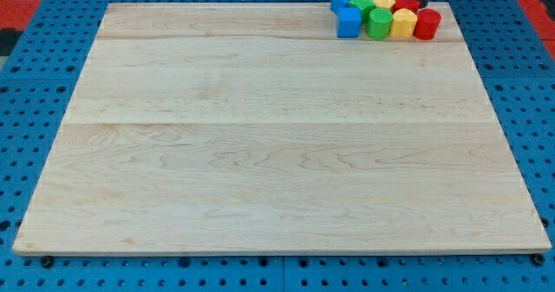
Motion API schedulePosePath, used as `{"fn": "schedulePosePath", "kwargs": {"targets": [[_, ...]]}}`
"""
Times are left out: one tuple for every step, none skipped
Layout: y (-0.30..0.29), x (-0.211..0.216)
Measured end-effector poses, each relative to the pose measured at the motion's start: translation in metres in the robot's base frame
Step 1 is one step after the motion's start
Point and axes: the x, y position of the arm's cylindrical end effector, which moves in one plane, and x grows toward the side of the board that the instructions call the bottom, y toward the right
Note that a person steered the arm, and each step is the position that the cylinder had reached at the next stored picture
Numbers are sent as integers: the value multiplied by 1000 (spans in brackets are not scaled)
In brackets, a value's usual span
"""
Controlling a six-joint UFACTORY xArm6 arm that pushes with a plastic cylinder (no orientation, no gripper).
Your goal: Slide the green star and the blue cube down a bit
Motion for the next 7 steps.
{"fn": "schedulePosePath", "kwargs": {"targets": [[-26,11],[-42,23],[-45,-7],[-56,-10],[-97,-9],[-128,-9],[-129,-9]]}}
